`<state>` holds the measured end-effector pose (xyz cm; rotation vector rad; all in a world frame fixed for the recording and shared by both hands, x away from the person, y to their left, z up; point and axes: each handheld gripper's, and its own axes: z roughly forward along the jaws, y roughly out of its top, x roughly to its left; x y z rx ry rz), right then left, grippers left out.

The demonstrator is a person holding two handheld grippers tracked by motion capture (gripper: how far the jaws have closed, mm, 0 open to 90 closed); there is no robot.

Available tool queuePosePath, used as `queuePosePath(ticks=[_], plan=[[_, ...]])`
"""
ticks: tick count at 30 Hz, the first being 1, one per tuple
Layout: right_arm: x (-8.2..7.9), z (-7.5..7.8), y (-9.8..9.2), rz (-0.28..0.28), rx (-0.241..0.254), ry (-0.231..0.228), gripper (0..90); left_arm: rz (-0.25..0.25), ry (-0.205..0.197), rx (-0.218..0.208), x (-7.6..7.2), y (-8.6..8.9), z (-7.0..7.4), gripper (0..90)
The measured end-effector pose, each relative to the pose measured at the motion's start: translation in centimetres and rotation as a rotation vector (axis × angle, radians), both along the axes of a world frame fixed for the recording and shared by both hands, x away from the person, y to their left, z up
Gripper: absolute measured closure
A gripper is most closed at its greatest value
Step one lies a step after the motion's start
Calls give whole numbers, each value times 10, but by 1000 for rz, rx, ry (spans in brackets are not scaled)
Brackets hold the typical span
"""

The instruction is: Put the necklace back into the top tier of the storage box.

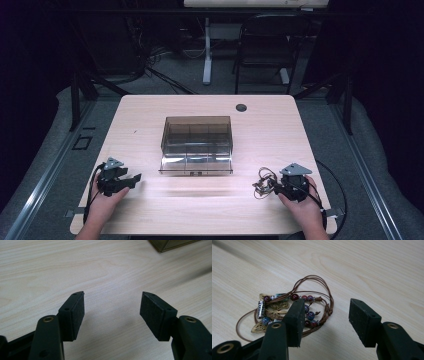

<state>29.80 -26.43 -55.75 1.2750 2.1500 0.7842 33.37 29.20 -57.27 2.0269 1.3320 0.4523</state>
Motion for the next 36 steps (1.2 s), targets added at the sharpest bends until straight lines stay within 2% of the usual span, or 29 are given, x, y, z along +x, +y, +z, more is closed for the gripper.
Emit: queuePosePath(ticks=[12,13,20,22,30,34,35,36], plan=[[-2,-2,0,9,17,25,458,-19,11,-6,2,-2,1,367],[-2,-1,-1,12,14,23,459,-13,3,-7,2,-3,0,366],[-2,2,2,12,25,2,454,-16,9,-8,1,-3,0,367],[-2,4,4,17,10,12,441,-17,10,-7,1,-3,0,367],[0,7,5,7,6,6,430,-13,8,-10,1,-2,0,367],[1,13,7,22,24,24,452,-17,10,-10,0,-2,1,367],[1,15,8,34,42,40,459,-18,9,-10,0,-2,1,367],[2,18,10,55,30,61,470,-17,9,-10,1,-3,0,367]])
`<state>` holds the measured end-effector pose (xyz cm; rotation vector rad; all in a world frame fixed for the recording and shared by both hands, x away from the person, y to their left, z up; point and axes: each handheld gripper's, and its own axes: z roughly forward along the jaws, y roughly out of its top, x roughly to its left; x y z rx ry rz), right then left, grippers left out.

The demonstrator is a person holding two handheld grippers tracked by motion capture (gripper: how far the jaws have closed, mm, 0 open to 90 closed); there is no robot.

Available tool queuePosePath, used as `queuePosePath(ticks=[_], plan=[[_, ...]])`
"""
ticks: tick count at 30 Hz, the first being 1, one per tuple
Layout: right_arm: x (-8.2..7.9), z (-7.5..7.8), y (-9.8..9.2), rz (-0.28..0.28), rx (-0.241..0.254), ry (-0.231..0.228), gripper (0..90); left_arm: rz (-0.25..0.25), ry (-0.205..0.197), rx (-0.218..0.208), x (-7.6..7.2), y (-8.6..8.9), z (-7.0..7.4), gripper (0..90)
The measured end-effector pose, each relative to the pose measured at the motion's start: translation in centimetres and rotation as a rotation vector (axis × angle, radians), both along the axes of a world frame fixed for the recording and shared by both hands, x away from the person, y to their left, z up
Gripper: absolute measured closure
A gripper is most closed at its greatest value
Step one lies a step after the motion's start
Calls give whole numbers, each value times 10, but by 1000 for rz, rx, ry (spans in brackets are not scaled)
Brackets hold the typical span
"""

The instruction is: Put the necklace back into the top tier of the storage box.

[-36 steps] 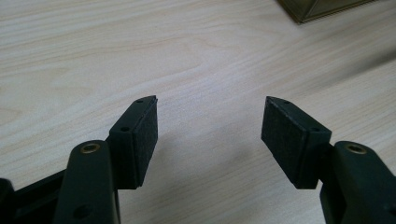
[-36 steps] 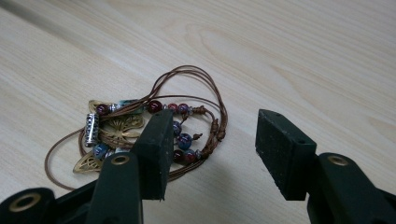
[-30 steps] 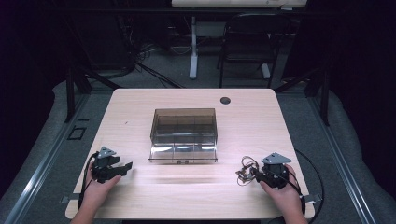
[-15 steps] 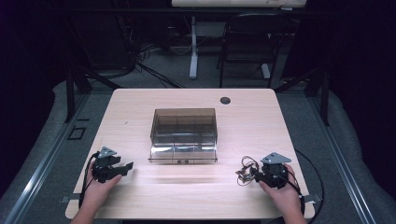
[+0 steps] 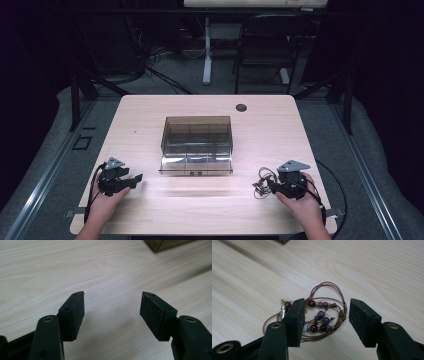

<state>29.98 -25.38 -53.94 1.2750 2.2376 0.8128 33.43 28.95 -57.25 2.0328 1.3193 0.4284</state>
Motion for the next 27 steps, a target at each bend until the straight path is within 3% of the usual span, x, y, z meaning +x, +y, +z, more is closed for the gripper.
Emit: queuePosePath(ticks=[7,14,15,27], plan=[[4,6,11,62,-7,78,488,7,-6,8,0,-1,0,366],[6,9,19,86,-10,103,496,-3,2,5,0,-1,-1,367],[6,11,22,90,25,133,519,-2,2,5,0,0,-1,367],[7,8,33,122,15,181,668,-3,1,7,0,-1,-1,367]])
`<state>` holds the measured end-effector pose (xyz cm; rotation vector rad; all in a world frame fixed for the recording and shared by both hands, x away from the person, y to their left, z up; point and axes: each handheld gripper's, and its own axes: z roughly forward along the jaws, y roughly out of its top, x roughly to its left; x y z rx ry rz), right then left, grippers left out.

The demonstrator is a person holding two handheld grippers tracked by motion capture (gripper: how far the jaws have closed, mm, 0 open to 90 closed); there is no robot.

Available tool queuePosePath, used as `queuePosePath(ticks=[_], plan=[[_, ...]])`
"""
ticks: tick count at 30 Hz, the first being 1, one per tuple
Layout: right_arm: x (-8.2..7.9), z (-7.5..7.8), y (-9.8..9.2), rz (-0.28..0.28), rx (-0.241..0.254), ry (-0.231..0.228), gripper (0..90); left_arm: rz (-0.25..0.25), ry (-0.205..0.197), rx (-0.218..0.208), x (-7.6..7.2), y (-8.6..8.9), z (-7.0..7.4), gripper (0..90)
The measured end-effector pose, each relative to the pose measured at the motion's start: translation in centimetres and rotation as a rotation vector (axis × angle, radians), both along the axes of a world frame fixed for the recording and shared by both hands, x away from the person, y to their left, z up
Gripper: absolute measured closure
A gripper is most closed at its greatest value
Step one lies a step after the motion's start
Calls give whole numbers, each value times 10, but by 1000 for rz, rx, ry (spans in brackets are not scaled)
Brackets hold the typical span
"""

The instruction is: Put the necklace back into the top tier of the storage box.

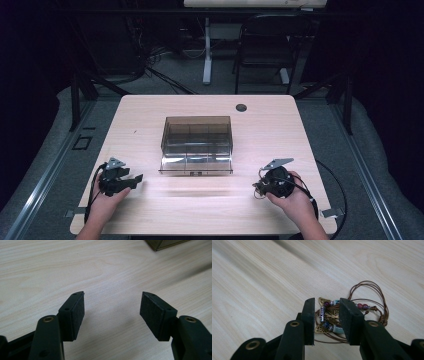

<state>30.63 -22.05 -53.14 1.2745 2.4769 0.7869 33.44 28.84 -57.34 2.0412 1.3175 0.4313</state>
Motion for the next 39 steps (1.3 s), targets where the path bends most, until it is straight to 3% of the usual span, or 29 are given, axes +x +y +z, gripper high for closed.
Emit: queuePosePath(ticks=[3,8,19,32,34,39], plan=[[1,-2,2,-2,-25,3,681,-3,2,-1,0,0,0,367],[2,-7,4,-17,-14,11,695,-3,3,-2,0,0,0,366],[3,-18,10,-15,-42,23,734,-5,9,2,0,0,0,366],[4,-25,10,-29,-45,49,796,-4,8,2,0,0,0,367],[4,-26,9,-40,-24,54,814,-4,8,2,0,0,0,366],[3,-26,9,-34,-23,53,830,-4,8,3,0,0,0,366]])
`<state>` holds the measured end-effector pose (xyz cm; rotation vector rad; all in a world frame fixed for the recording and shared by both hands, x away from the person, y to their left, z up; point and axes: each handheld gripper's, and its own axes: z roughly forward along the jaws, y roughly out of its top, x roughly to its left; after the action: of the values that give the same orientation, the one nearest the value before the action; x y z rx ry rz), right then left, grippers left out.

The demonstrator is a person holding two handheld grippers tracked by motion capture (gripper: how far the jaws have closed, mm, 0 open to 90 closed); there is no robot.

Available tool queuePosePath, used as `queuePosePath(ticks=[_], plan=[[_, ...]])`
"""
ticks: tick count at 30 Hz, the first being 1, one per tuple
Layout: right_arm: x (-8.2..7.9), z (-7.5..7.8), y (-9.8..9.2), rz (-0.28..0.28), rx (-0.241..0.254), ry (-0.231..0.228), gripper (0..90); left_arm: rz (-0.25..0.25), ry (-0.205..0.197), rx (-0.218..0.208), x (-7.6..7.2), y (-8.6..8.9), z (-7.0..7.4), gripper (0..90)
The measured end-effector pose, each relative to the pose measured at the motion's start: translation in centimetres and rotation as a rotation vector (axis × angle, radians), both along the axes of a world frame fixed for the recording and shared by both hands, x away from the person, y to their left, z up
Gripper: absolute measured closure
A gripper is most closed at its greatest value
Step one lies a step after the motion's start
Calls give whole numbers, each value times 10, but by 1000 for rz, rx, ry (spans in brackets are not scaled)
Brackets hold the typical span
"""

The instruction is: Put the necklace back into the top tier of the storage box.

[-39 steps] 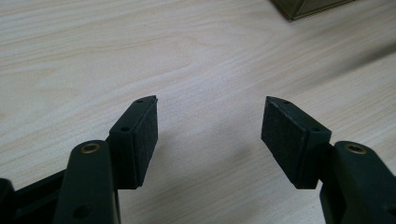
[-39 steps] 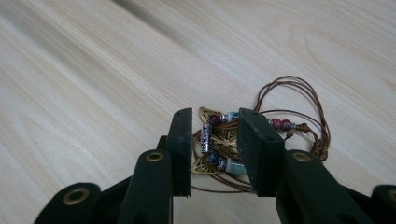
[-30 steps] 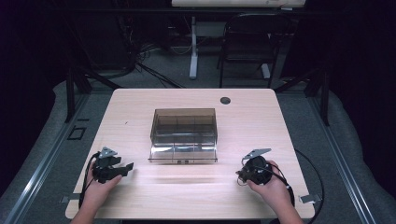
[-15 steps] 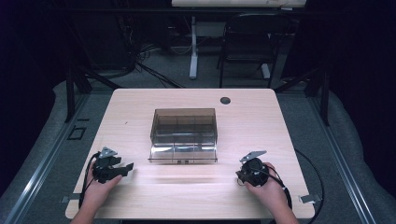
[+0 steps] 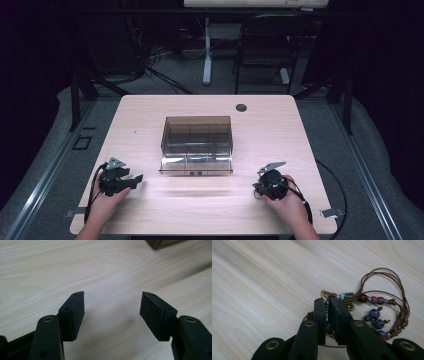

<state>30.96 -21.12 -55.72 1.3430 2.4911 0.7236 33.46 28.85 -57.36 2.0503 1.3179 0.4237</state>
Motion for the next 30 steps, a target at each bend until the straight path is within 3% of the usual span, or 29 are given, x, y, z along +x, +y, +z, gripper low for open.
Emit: queuePosePath(ticks=[14,30], plan=[[-2,7,0,22,0,-6,841,0,0,0,0,0,0,366],[-5,25,-9,15,45,-36,842,-1,0,1,0,0,0,367]])
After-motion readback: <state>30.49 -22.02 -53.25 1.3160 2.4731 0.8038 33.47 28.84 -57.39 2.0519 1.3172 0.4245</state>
